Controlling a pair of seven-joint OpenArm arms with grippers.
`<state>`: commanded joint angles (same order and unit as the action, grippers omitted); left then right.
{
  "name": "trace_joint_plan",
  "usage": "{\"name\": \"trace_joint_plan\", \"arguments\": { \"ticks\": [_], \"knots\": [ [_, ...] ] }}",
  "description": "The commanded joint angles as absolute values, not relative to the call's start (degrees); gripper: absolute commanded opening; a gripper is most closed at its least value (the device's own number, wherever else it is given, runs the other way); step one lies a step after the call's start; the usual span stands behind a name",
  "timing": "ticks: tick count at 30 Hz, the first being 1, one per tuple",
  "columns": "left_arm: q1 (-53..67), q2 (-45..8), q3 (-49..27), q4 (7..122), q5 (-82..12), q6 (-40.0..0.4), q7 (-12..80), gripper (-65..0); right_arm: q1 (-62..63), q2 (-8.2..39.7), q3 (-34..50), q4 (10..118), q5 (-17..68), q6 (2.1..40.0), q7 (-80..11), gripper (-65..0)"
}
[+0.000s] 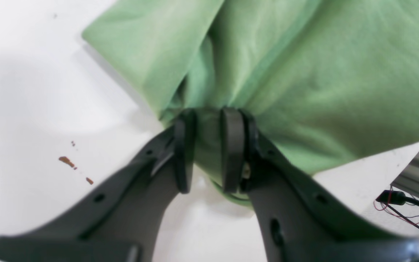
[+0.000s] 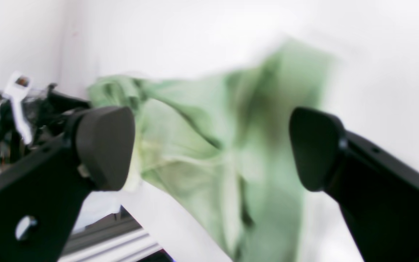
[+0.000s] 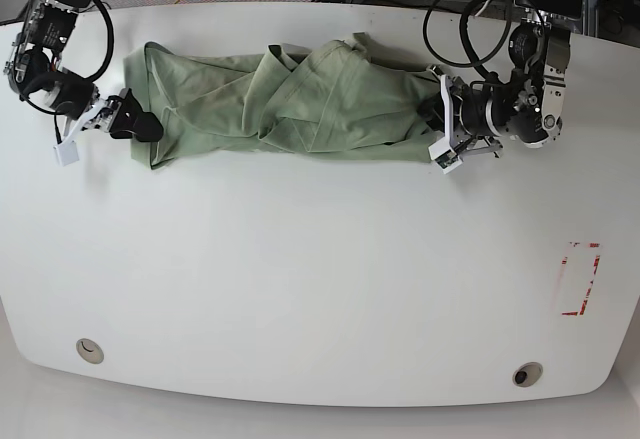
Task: Layout the t-shirt on the table in an organized manner, then fold the t-shirt properly
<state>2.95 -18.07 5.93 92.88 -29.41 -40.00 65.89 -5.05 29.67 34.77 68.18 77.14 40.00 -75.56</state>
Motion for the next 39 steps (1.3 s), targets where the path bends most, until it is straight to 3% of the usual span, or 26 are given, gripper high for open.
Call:
{"name": "trace_joint_plan", "arguments": {
  "ticks": [8,17,39],
  "knots": [
    [2.95,-18.07,5.93,92.88,-29.41,-40.0,65.89,-54.4,-5.05,32.75,34.86,63.16,76.97,40.0,-75.3,0.0],
    [2.95,-18.07,6.02,92.97,-29.41,-40.0,65.89,-54.4,-6.55,32.4,34.59,62.99,76.88,40.0,-75.38,0.0],
    [4.0,-18.07,5.76,92.97,-29.41,-40.0,65.89,-54.4,-7.78,23.43,27.3,67.82,77.05,40.0,-75.65,0.0]
  ]
}}
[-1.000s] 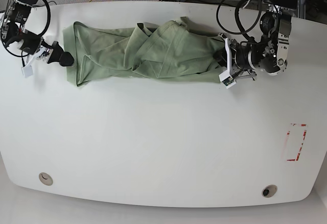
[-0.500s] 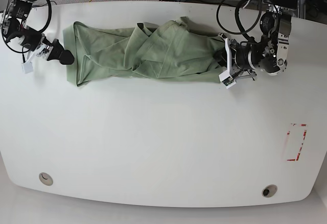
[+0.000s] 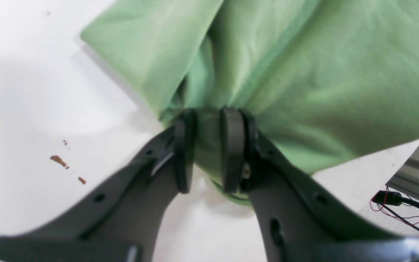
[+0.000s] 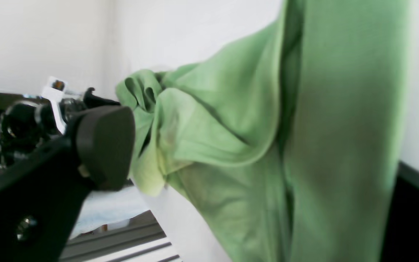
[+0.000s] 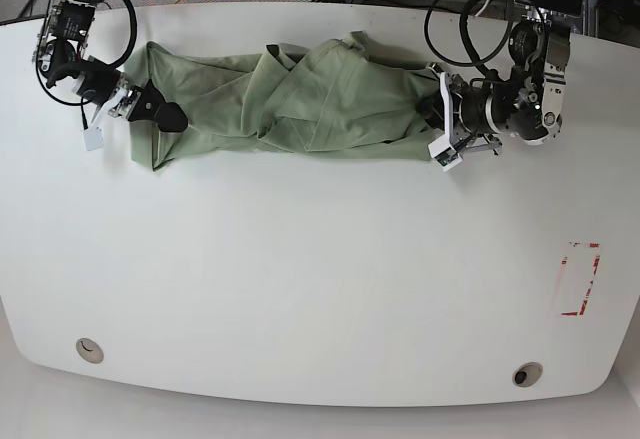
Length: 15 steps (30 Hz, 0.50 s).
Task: Layout the t-shirt on the table in an organized manner, then fold the t-shirt properly
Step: 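Grasp the bundle end with the right gripper and lift it toward the left gripper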
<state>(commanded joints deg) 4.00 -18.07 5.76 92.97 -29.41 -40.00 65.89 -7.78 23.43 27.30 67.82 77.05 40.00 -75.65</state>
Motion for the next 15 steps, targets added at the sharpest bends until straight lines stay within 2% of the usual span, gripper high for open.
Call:
{"name": "trace_joint_plan", "arguments": {
  "ticks": [8,9,10,14,15],
  "knots": [
    [4.0,-18.07,5.67,92.97,-29.41,-40.0,65.89,-54.4,-7.96,23.08,27.3,69.49,77.05,40.0,-76.09,0.0],
    [4.0,-18.07,5.67,92.97,-29.41,-40.0,65.89,-54.4,-7.96,23.08,27.3,69.49,77.05,40.0,-76.09,-2.5],
    [4.0,-18.07,5.67,92.97,-29.41,-40.0,65.89,-54.4,-7.87,23.08,27.3,69.49,77.05,40.0,-76.09,-7.1],
    [4.0,-18.07,5.67,92.97,-29.41,-40.0,65.89,-54.4,-7.6,23.34,27.3,69.49,76.97,40.0,-76.09,-40.7],
    [4.0,-18.07,5.67,92.97,-29.41,-40.0,65.89,-54.4,-7.52,23.34,27.3,69.49,76.97,40.0,-76.09,-47.1]
  ]
}}
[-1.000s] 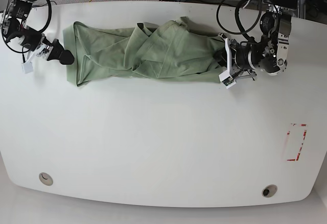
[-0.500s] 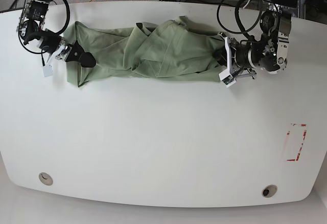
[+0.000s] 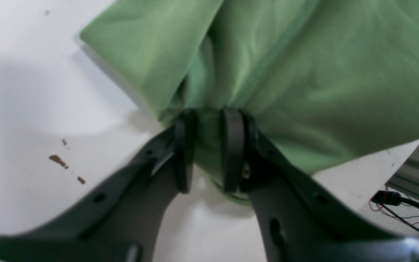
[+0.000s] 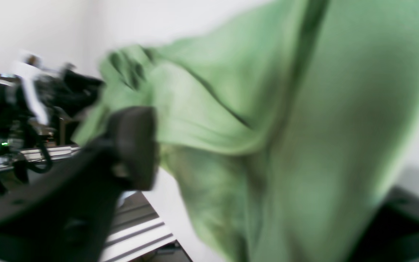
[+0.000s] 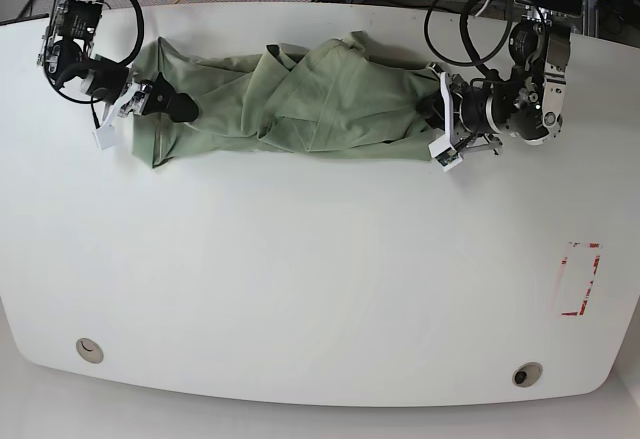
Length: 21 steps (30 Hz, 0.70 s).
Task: Layout the t-shirt on the table in an organized manner, then fold the t-shirt properly
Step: 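Grasp the bundle end with the right gripper and lift it toward the left gripper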
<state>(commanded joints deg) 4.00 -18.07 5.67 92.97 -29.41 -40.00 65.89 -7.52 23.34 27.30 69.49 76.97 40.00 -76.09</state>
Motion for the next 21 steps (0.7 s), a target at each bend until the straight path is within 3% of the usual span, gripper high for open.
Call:
{"name": "trace_joint_plan", "arguments": {
  "ticks": [2,3,6,12,21],
  "knots": [
    [4.0,-18.07,5.67,92.97,-29.41,-40.0,65.89,-54.4,-7.43,23.43,27.3,69.49,76.97,40.0,-76.09,-62.3],
    [4.0,-18.07,5.67,92.97,-29.41,-40.0,65.89,-54.4,-7.34,23.52,27.47,69.49,76.97,40.0,-75.91,-65.0],
    [4.0,-18.07,5.67,92.97,-29.41,-40.0,65.89,-54.4,-7.34,23.52,27.91,69.67,77.05,40.0,-75.82,-62.1],
    [4.0,-18.07,5.67,92.97,-29.41,-40.0,65.89,-54.4,-7.96,23.43,30.73,77.76,77.05,39.69,-76.0,-65.0],
    [3.91,-17.98,5.76,92.62,-29.41,-40.0,65.89,-54.4,-10.42,23.34,30.37,97.01,76.97,30.11,-76.0,-65.0]
  ]
}}
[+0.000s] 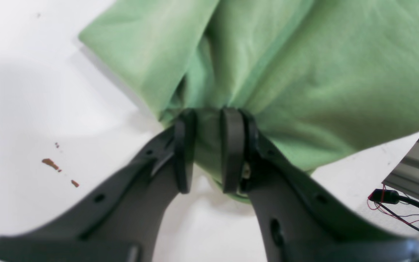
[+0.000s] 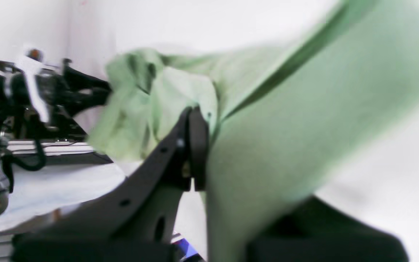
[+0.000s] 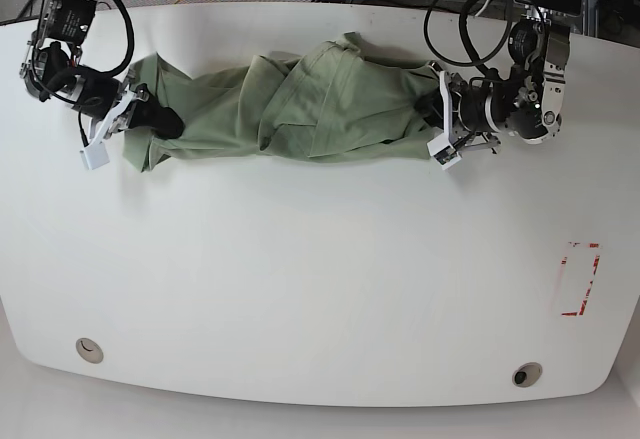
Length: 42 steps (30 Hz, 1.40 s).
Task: Layout the t-shirt on the table in an organized manner, then fold the t-shirt properly
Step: 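Grasp the bundle end with the right gripper and lift it toward the left gripper, then fold the bundle in half with the right gripper onto the left gripper's end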
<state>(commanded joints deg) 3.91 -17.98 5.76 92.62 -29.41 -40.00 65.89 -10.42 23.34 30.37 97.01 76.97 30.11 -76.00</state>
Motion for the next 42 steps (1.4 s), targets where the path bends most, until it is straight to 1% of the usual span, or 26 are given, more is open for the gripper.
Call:
{"name": "trace_joint_plan", "arguments": {
  "ticks": [4,9,14,16,19,23,27,31,33,35,37,41,42],
  "knots": [
    [3.74,-17.89,6.02,92.62,-29.32,-40.0,65.89,-54.4,-10.51,23.43,26.77,101.85,76.97,28.53,-76.0,-65.0],
    [3.56,-14.99,6.11,92.62,-29.14,-40.0,65.89,-54.4,-10.24,23.52,22.37,107.82,76.79,26.95,-76.0,-65.0],
    [2.15,-12.26,6.11,92.53,-29.05,-40.0,66.07,-54.4,-8.31,22.99,17.54,111.43,72.66,25.98,-76.0,-65.0],
    [1.71,-11.65,6.11,92.53,-29.05,-40.0,67.12,-54.4,-7.6,22.99,15.34,111.78,71.16,25.98,-76.0,-65.0],
    [1.63,-11.38,6.11,92.7,-29.23,-40.0,68.09,-54.4,-6.46,21.58,11.91,111.78,69.76,25.98,-75.82,-65.0],
    [1.63,-9.36,6.11,92.88,-29.14,-40.0,68.09,-54.4,-5.58,20.26,9.19,111.78,69.67,25.98,-75.82,-65.0],
    [1.63,-9.01,6.11,92.88,-29.14,-40.0,68.09,-54.4,-3.74,19.38,5.85,111.78,69.49,25.89,-75.82,-65.0],
    [1.63,-8.75,6.11,92.88,-29.32,-40.0,68.0,-54.4,-2.51,18.51,3.82,111.69,69.49,24.4,-75.74,-65.0],
    [1.8,-7.34,5.76,92.88,-29.32,-40.0,68.0,-54.4,-2.07,17.63,2.24,111.6,69.49,22.99,-75.74,-64.8],
    [1.71,-6.9,5.76,92.97,-29.32,-40.0,68.0,-54.4,-1.89,17.01,1.45,111.6,69.49,22.46,-75.74,-64.2],
    [1.71,-6.55,5.76,92.79,-29.14,-40.0,68.0,-54.4,-0.75,16.57,0.48,111.52,68.7,22.37,-75.74,-59.8],
    [1.71,-6.46,5.76,92.97,-29.32,-40.0,68.0,-54.4,0.04,14.9,-2.33,111.52,65.36,22.29,-75.65,-41.7],
    [1.71,-6.46,5.76,92.97,-29.32,-40.0,68.0,-54.4,0.13,14.46,-2.51,111.52,64.57,22.29,-75.65,-38.2]
  ]
}}
